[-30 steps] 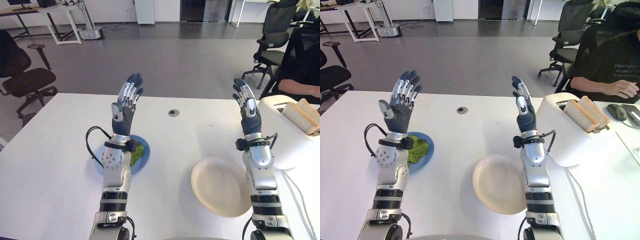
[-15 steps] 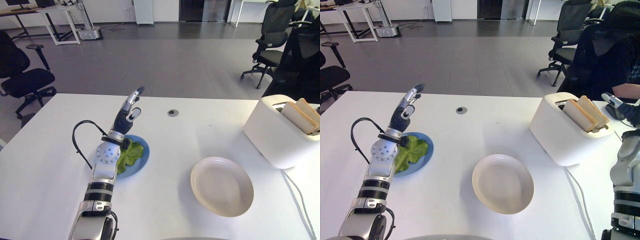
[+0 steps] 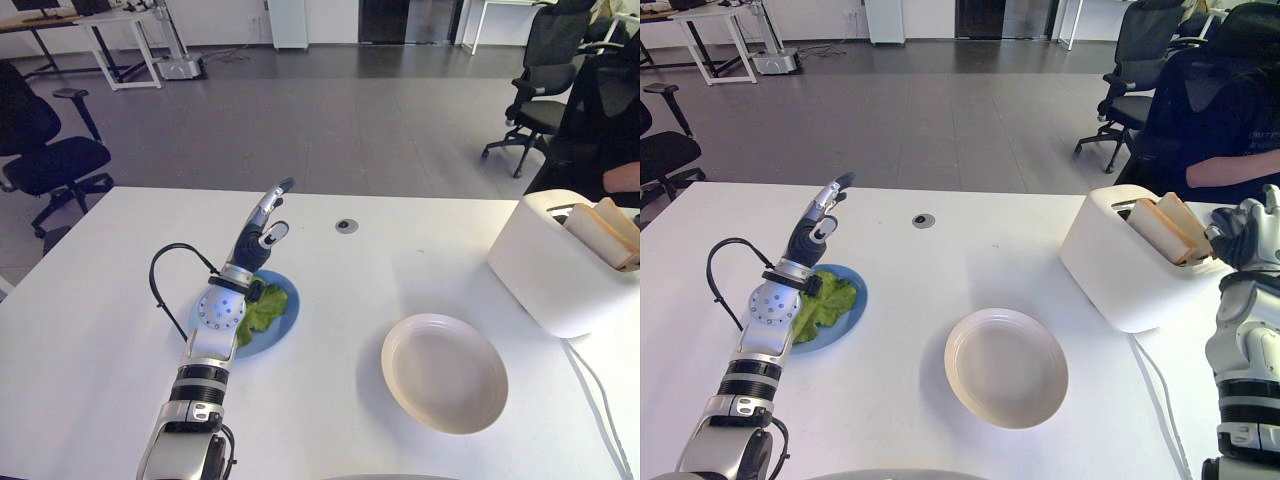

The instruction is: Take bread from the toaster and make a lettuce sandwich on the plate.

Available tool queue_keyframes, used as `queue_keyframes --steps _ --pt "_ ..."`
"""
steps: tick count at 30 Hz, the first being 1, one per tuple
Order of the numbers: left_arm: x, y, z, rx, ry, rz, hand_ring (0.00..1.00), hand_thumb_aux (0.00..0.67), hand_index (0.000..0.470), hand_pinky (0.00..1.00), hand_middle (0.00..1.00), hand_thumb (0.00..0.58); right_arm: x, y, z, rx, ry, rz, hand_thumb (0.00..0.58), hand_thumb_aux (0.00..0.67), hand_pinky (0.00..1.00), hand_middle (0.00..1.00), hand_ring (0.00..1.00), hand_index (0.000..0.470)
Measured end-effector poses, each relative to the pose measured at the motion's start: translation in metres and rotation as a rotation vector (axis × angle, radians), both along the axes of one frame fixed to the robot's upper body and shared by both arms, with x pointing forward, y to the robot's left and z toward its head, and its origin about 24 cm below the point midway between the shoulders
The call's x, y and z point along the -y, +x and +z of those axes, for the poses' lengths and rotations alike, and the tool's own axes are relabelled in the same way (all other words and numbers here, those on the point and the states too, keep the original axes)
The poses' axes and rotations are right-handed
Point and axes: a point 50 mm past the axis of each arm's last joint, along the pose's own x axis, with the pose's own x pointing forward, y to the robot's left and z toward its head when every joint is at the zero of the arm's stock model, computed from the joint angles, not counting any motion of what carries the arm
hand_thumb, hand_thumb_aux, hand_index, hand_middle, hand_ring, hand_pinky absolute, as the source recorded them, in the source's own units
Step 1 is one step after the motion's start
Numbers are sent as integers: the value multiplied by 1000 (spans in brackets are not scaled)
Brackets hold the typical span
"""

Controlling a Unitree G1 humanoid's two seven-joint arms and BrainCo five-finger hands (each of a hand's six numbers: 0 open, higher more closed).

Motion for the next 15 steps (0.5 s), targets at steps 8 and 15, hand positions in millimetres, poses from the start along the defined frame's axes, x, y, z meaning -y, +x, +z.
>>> queue_keyframes --steps 8,15 --pt "-1 0 -1 -2 -1 4 0 0 0 0 0 0 -12 10 0 -20 35 84 580 670 0 0 0 470" --pt "-1 0 -1 -2 -4 8 0 0 0 0 0 0 -12 9 5 64 24 84 580 670 0 0 0 470"
